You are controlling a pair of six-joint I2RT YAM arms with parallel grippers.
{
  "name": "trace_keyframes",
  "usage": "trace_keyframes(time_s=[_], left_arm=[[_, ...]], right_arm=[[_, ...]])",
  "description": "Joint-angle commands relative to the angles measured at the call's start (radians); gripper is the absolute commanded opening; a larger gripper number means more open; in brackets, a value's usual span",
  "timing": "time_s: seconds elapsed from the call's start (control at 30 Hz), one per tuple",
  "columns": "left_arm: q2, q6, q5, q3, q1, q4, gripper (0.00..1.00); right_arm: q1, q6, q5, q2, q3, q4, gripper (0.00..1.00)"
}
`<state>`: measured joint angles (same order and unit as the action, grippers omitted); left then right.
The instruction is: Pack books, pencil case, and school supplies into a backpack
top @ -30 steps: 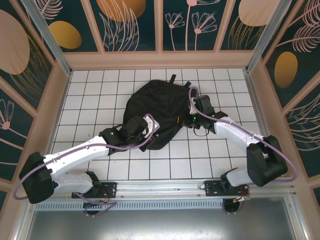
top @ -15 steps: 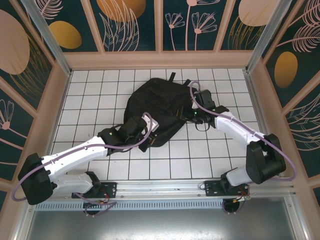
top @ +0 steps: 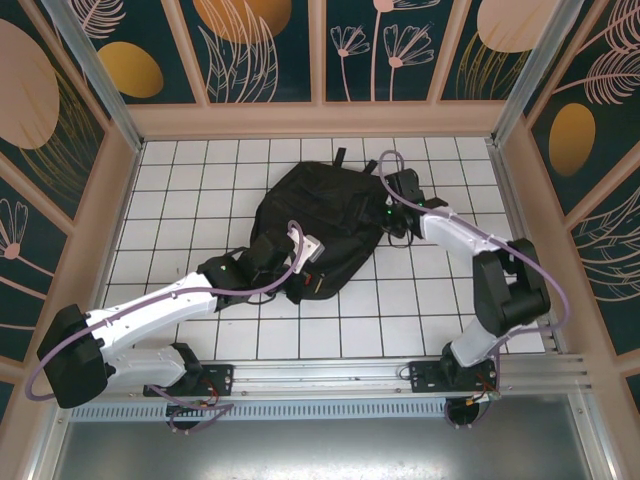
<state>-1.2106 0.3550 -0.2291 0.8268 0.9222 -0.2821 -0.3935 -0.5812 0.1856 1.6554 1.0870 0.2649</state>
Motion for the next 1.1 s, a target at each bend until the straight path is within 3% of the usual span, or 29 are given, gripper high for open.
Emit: trace_keyframes(time_s=[0.0,0.23,0.4,0.47,0.67,0.87,1.07], left_arm=[[0.0,0.036,-0.083,-0.001,0.012,0.099,0.0],[-0.122,0.029,-0.099,0.084,0.038,0.168,0.0],[-0.191,-0.002,0.0,0.141,0.038,0.153,0.0],[-0.202,-0.03,0.041,0.169,0.038,0.133,0.0],[-0.208,-0.081,0.054,0.164,0.04,0.108,0.0],[-0.211,-0.093,0.033,0.16,0.039,0.103,0.0],[-0.22,-0.095,0.026,0.166,0.039,0.104,0.0]], right_arm=[[-0.029,0.033,0.149,0.066,0.137,-0.073,0.73],[-0.085,0.118,0.135,0.159,0.339,0.043,0.73],[-0.08,0.119,-0.136,0.091,0.331,0.206,0.78],[-0.079,0.066,-0.181,0.026,0.28,0.233,0.78],[-0.092,-0.137,-0.051,-0.179,0.075,0.232,0.62],[-0.147,-0.267,0.065,-0.272,-0.069,0.162,0.61],[-0.243,-0.292,0.049,-0.238,-0.085,0.144,0.59]])
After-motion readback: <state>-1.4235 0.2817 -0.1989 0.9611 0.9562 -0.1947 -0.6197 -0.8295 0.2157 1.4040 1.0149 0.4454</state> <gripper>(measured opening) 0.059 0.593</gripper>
